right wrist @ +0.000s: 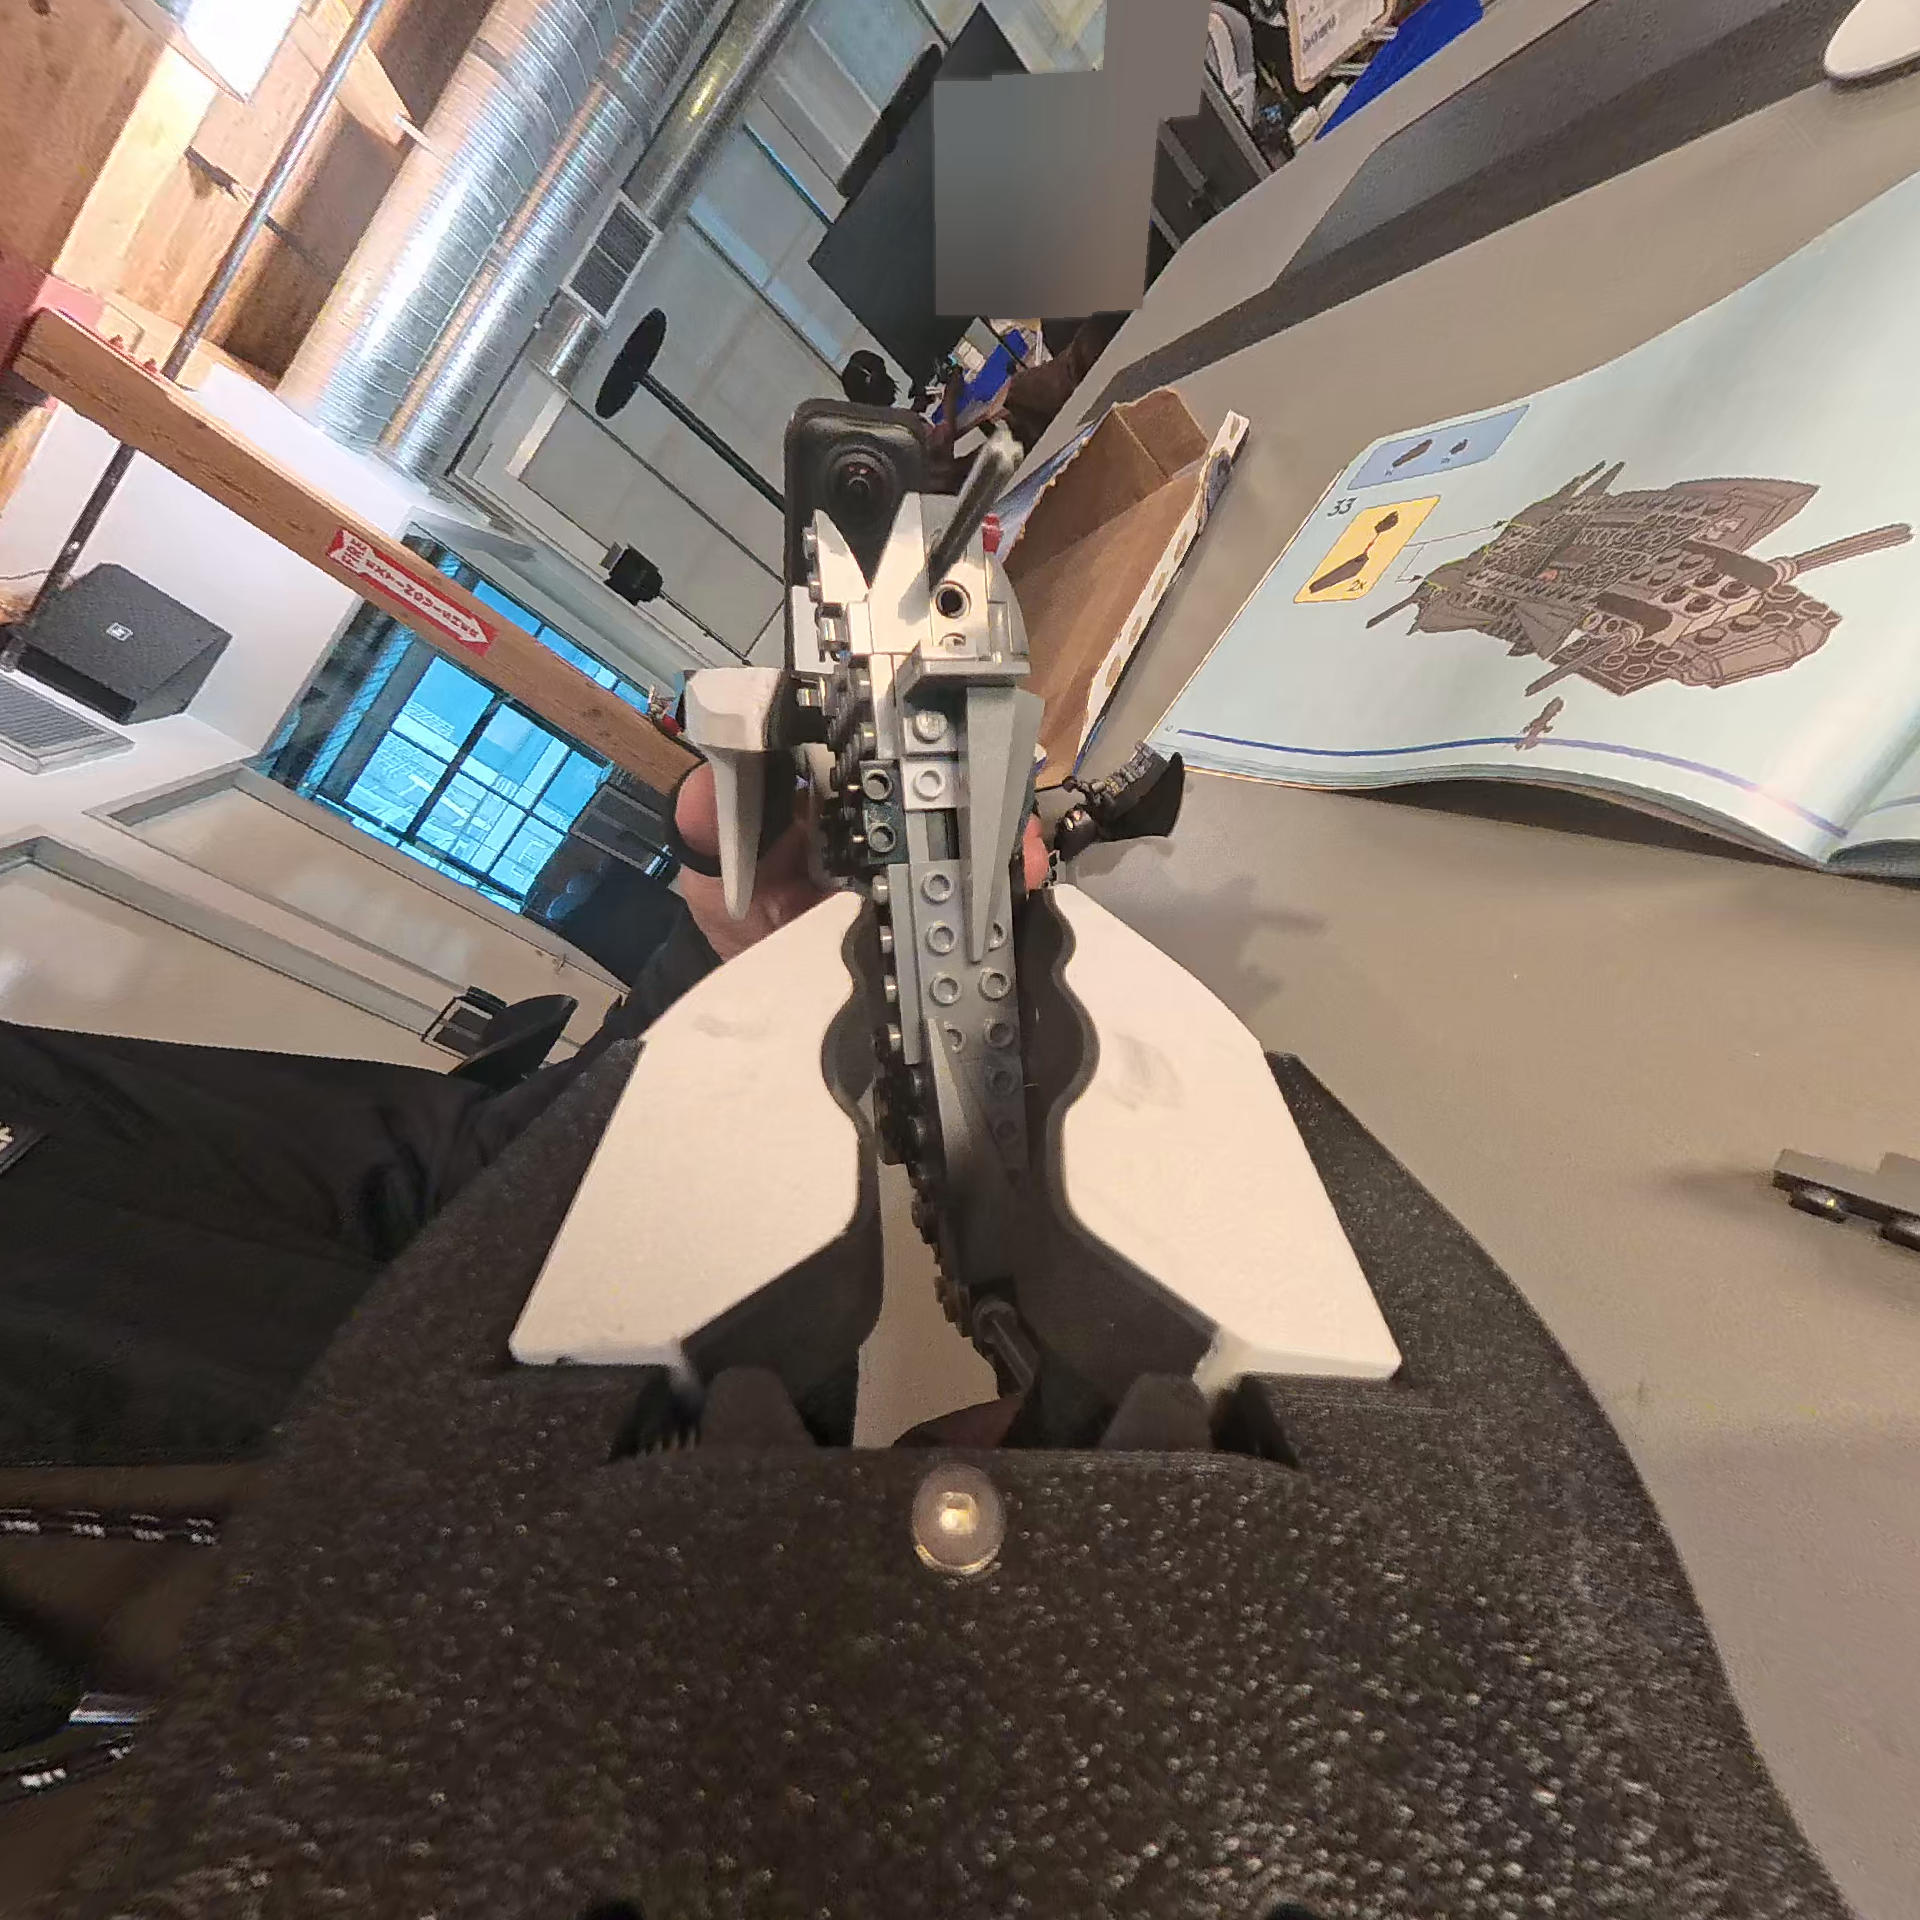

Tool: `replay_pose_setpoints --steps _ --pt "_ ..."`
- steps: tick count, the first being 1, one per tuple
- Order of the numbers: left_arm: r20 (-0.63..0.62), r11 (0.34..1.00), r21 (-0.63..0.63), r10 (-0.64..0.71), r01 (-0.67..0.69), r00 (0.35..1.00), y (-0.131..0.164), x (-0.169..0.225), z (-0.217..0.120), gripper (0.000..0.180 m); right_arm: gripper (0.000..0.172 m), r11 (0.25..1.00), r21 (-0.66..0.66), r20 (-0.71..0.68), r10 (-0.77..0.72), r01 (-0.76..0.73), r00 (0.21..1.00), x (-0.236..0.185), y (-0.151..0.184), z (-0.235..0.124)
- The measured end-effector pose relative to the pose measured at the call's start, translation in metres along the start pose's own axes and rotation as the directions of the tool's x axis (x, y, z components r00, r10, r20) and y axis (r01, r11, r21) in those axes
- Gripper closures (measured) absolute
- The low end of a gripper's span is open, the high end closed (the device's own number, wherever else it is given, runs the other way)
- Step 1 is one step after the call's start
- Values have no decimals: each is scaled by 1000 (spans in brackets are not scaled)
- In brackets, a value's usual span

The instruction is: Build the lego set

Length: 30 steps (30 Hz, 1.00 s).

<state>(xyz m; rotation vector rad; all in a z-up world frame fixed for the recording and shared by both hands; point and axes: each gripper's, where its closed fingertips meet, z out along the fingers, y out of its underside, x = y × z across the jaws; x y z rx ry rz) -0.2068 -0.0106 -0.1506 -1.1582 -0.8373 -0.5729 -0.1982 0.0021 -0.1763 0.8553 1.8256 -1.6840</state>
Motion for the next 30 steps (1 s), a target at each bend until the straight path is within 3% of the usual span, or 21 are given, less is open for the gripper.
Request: replay_pose_setpoints --steps 8,23,30 --pt "3 1000 13 13 -13 1000 -2 1 0 137 146 1000 9 -1 4 -4 1000 1 -1 -1" --pt "-96 965 254 91 -64 991 -40 27 -23 133 146 994 62 -7 -91 92 996 -7 -9 -3" --pt "-90 958 281 79 -51 993 -45 25 -29 133 146 995 75 -15 -68 69 998 -3 -10 -3"
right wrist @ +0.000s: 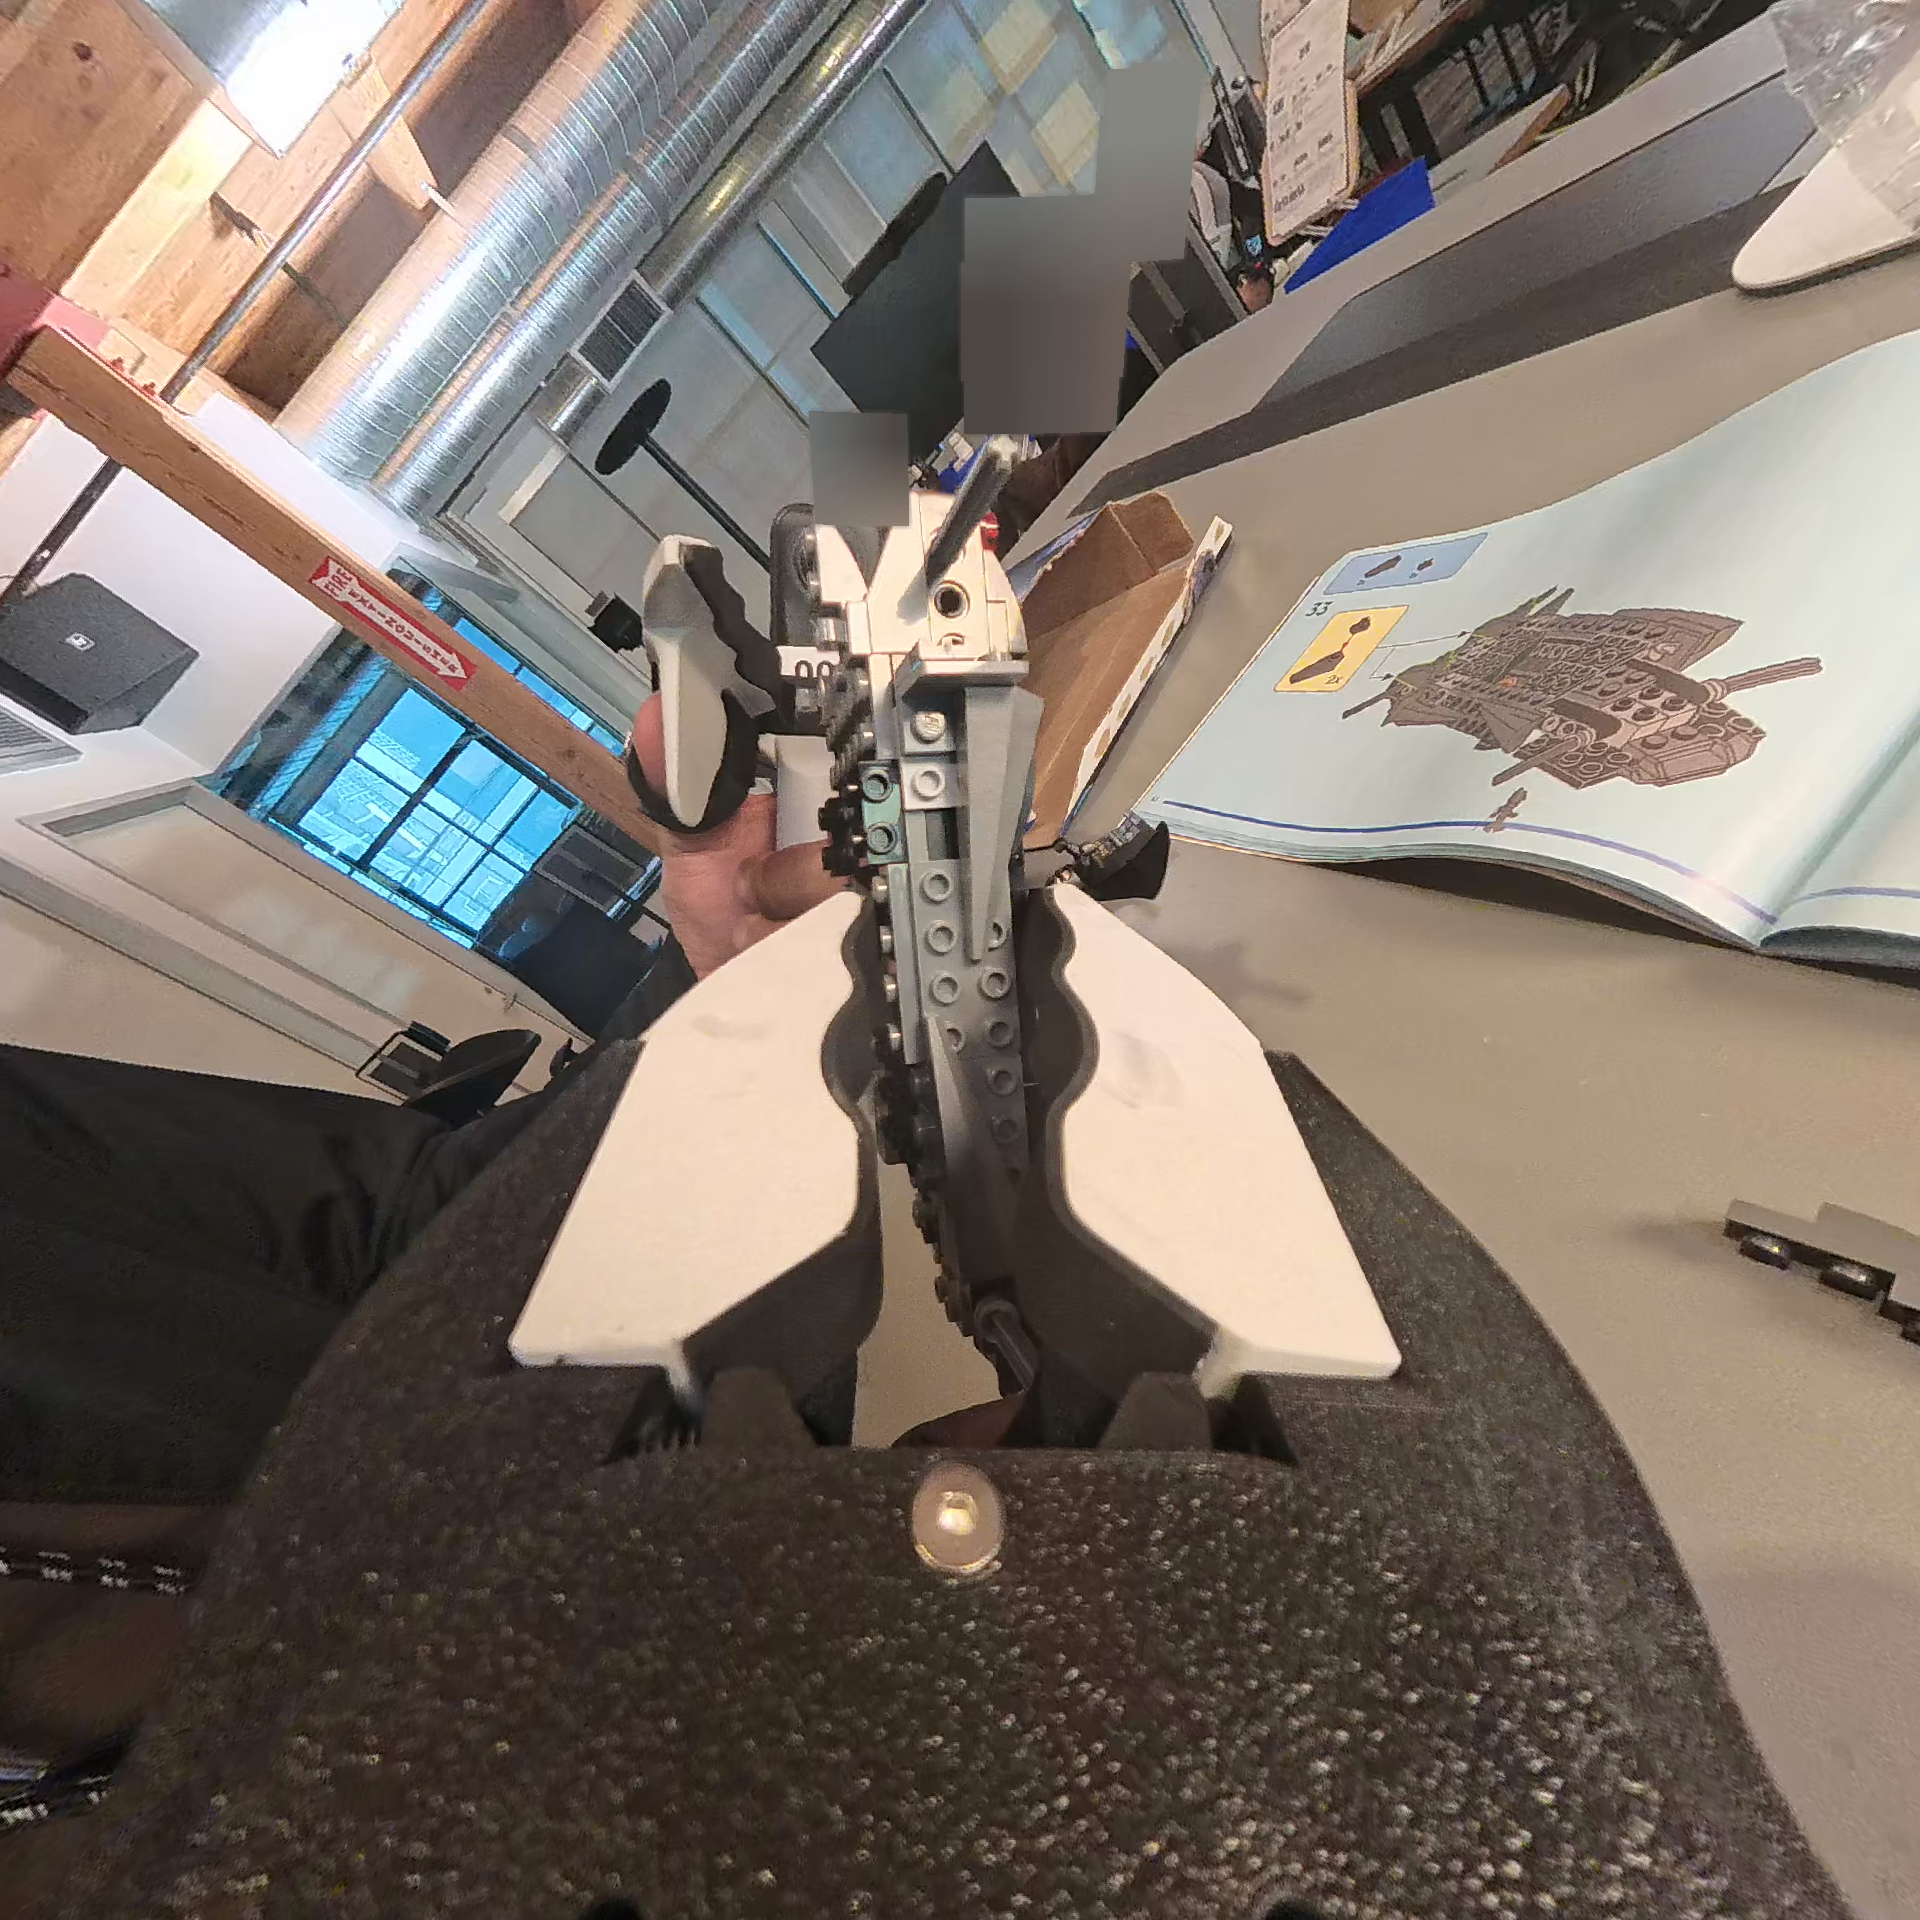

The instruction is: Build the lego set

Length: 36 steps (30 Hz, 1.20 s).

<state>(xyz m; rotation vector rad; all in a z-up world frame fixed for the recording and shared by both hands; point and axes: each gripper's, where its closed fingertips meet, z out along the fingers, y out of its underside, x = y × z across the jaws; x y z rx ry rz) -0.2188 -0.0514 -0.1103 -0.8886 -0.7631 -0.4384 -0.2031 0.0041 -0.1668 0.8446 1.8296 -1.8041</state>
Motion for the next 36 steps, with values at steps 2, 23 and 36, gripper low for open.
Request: replay_pose_setpoints --steps 2,23,36 --pt "5 1000 -1 0 0 1000 0 -1 0 133 145 1000 2 1 0 0 1000 0 0 0" --pt "21 1000 -17 0 0 1000 3 -4 1 132 145 1000 21 10 -7 7 1000 -3 -3 -1" --pt "29 1000 -22 -6 7 1000 3 -7 1 133 145 1000 16 -6 13 -13 1000 1 -2 -2"
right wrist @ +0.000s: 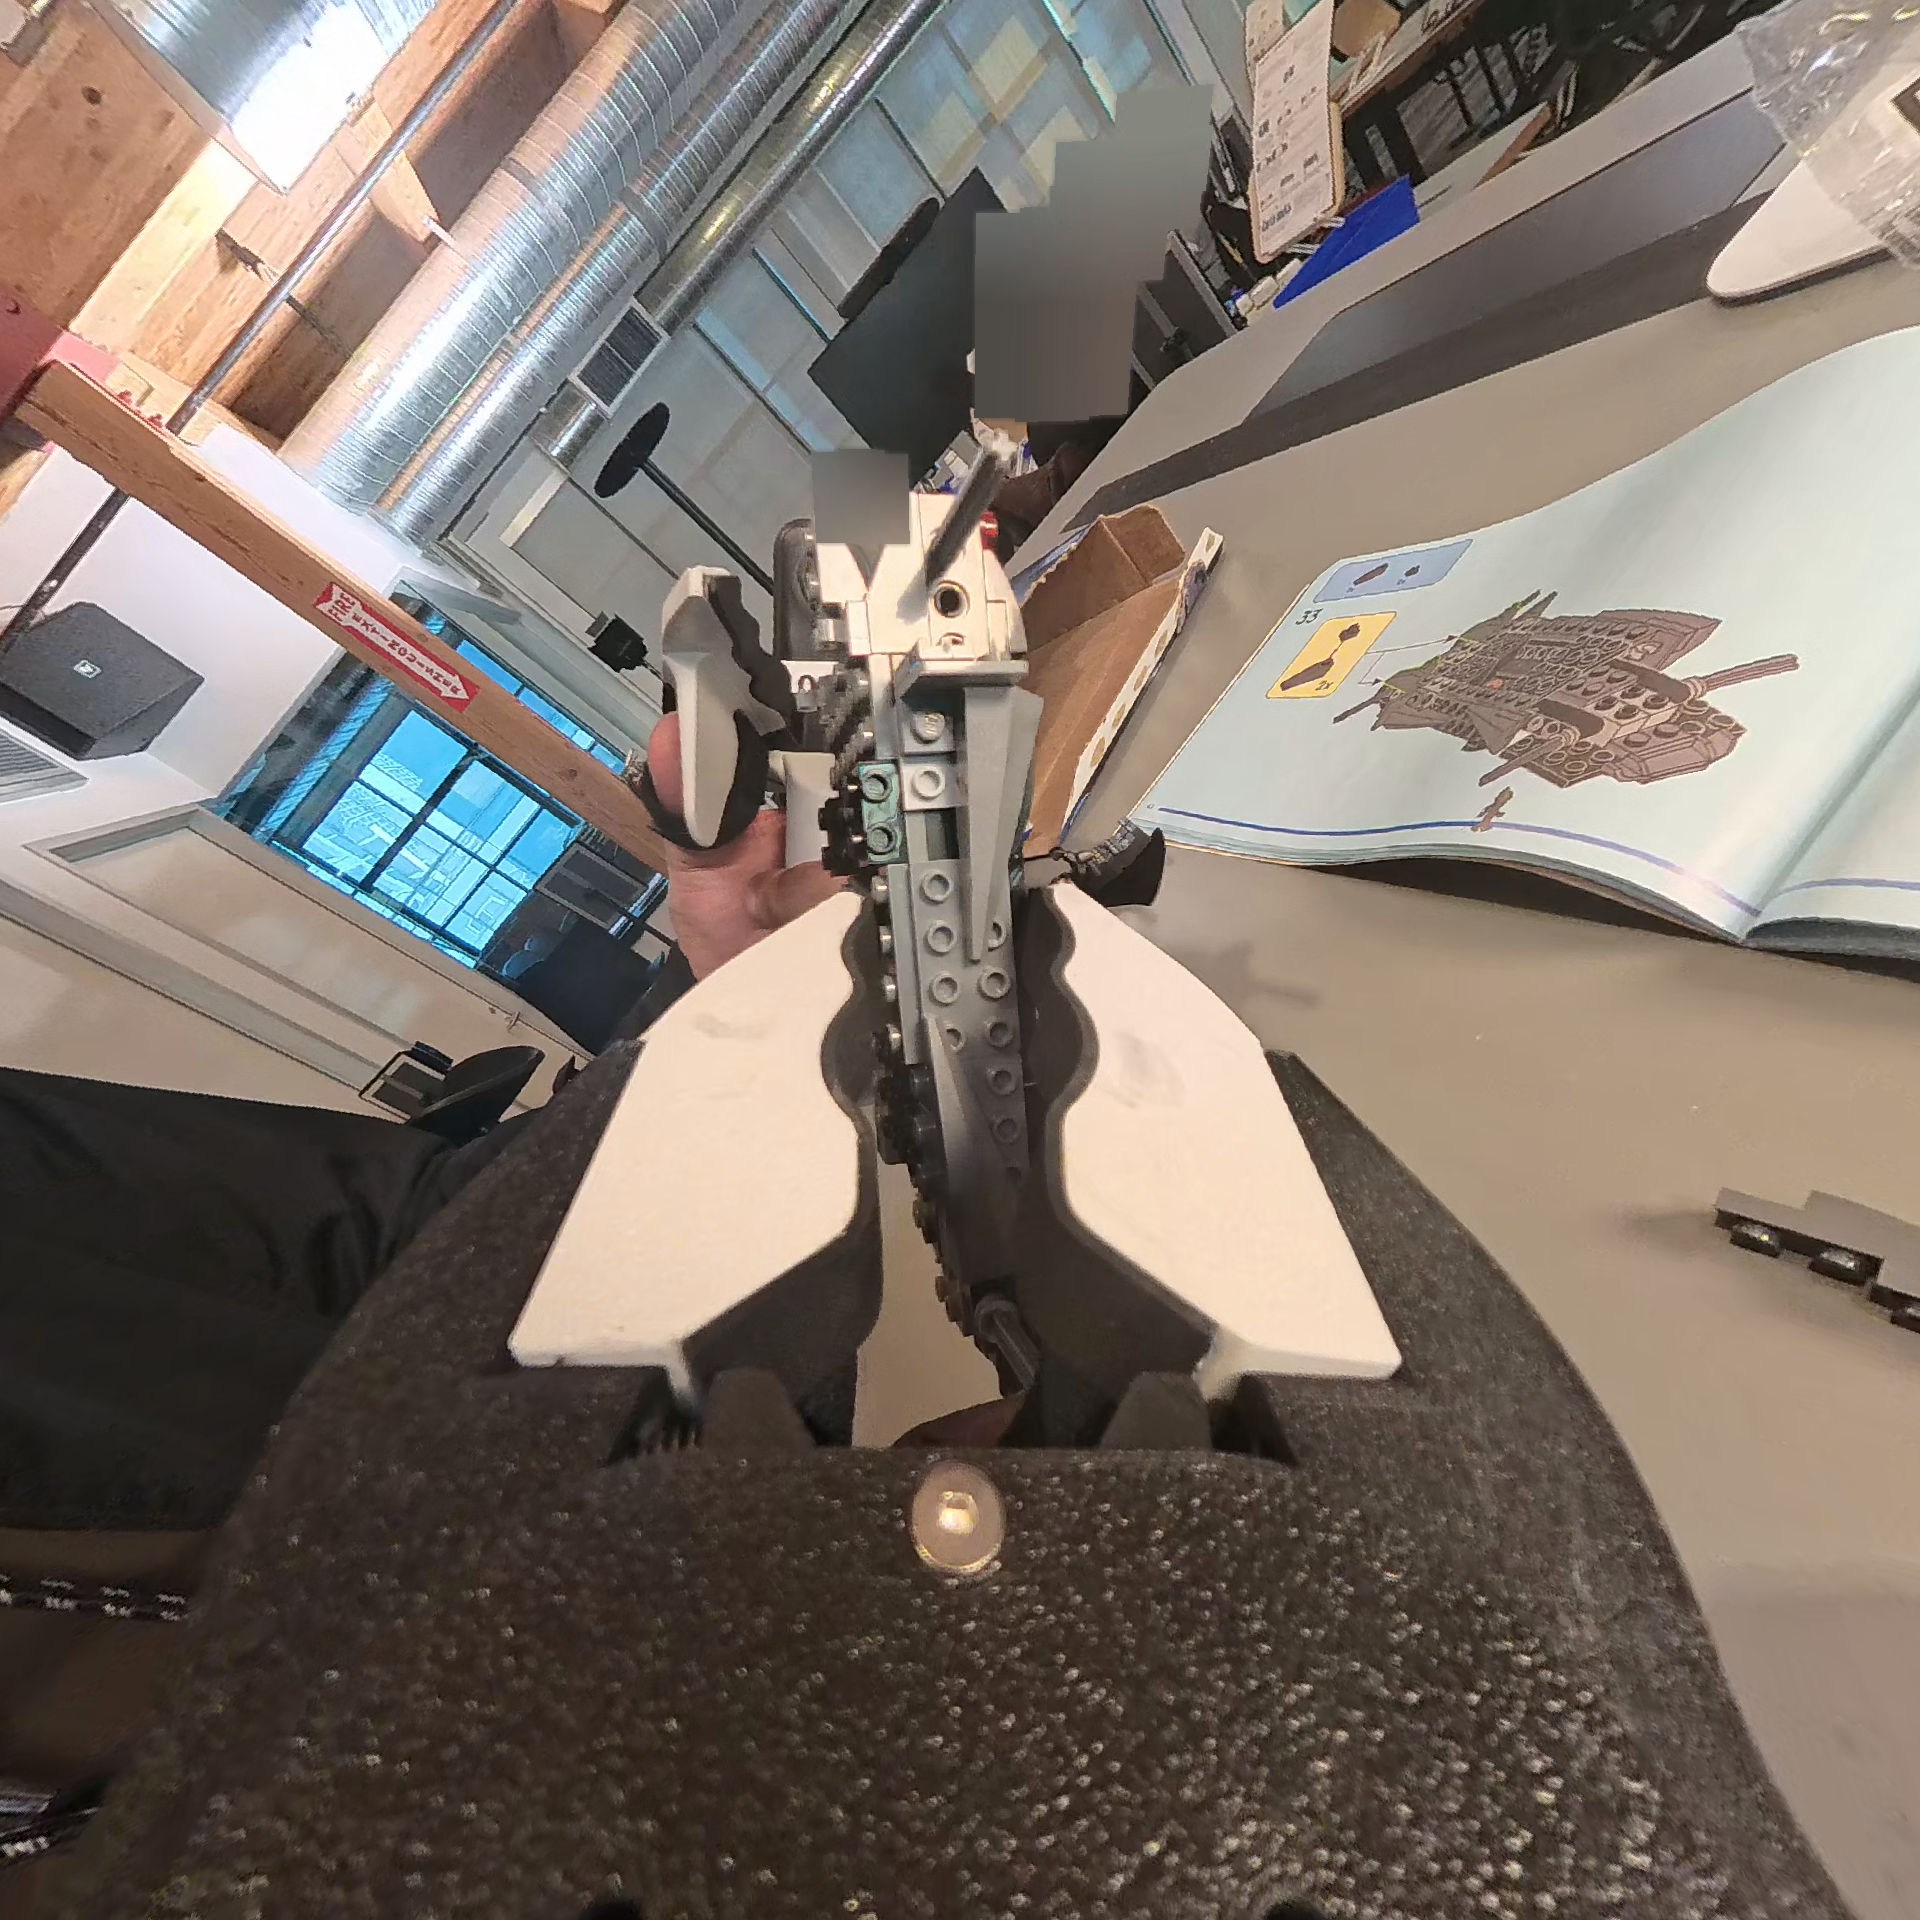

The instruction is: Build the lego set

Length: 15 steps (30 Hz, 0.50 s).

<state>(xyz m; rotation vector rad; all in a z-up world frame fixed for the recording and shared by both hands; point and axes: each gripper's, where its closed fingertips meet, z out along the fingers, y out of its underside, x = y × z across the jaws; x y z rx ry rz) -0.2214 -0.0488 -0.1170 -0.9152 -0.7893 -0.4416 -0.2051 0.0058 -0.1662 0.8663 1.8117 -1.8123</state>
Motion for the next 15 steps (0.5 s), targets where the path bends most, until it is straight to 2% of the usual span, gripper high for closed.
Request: replay_pose_setpoints --steps 15 --pt "4 1000 -2 -8 8 1000 0 -1 0 133 145 1000 1 -10 18 -18 1000 4 0 -1"
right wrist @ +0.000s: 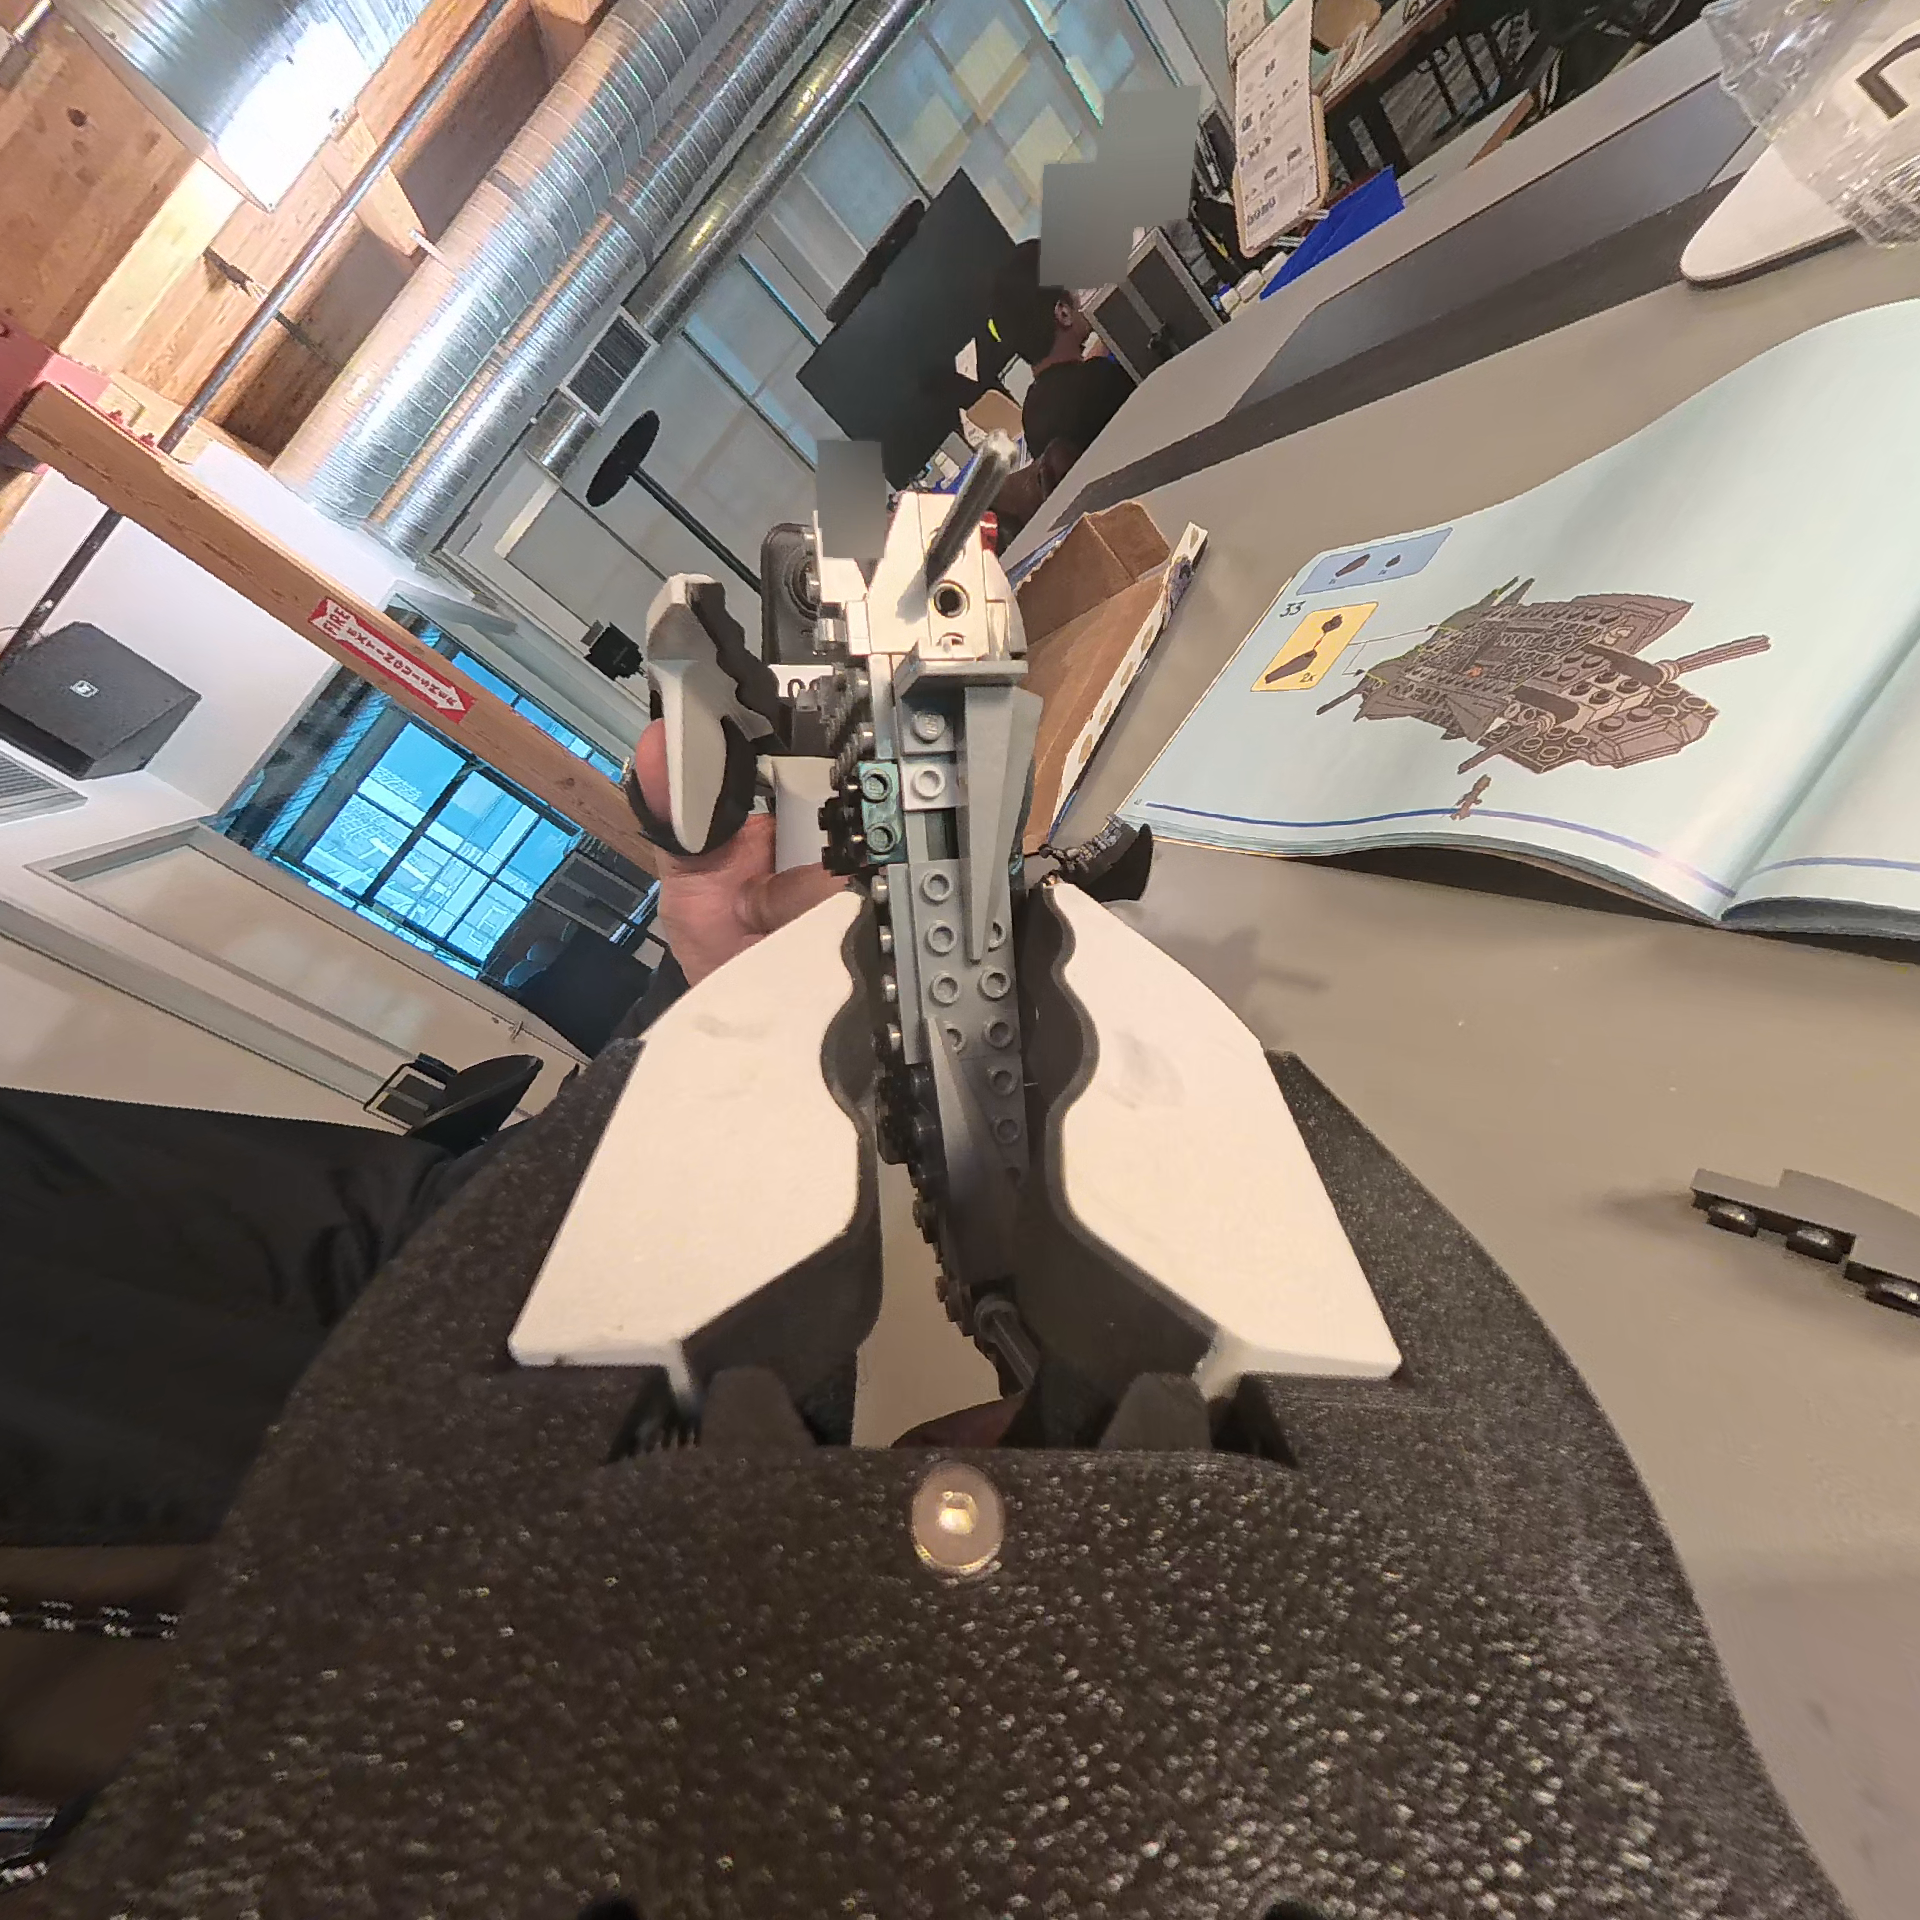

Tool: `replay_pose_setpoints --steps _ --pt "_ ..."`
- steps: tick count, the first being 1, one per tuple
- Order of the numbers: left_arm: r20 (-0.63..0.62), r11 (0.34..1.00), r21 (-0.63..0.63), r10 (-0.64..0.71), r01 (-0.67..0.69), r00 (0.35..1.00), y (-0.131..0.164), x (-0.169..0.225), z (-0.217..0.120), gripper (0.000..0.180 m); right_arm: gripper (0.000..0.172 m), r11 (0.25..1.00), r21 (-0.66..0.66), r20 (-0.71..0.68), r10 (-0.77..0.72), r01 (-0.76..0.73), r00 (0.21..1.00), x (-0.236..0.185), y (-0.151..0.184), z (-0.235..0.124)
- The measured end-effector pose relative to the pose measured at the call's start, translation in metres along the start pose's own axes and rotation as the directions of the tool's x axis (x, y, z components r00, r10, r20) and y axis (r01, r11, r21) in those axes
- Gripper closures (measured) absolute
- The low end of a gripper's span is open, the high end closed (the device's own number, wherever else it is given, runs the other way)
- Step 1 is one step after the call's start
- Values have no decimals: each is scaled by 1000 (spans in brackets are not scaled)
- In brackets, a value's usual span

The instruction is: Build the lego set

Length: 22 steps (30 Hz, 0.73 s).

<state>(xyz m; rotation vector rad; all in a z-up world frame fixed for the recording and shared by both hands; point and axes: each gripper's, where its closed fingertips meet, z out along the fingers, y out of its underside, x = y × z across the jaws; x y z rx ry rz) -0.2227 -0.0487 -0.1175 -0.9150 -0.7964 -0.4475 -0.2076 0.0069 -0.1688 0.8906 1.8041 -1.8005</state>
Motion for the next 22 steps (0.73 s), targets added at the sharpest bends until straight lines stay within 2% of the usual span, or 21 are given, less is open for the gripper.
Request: replay_pose_setpoints --steps 22 --pt "-24 1000 22 7 -7 1000 -5 5 -3 133 146 989 105 52 -108 102 993 -22 -10 -1"
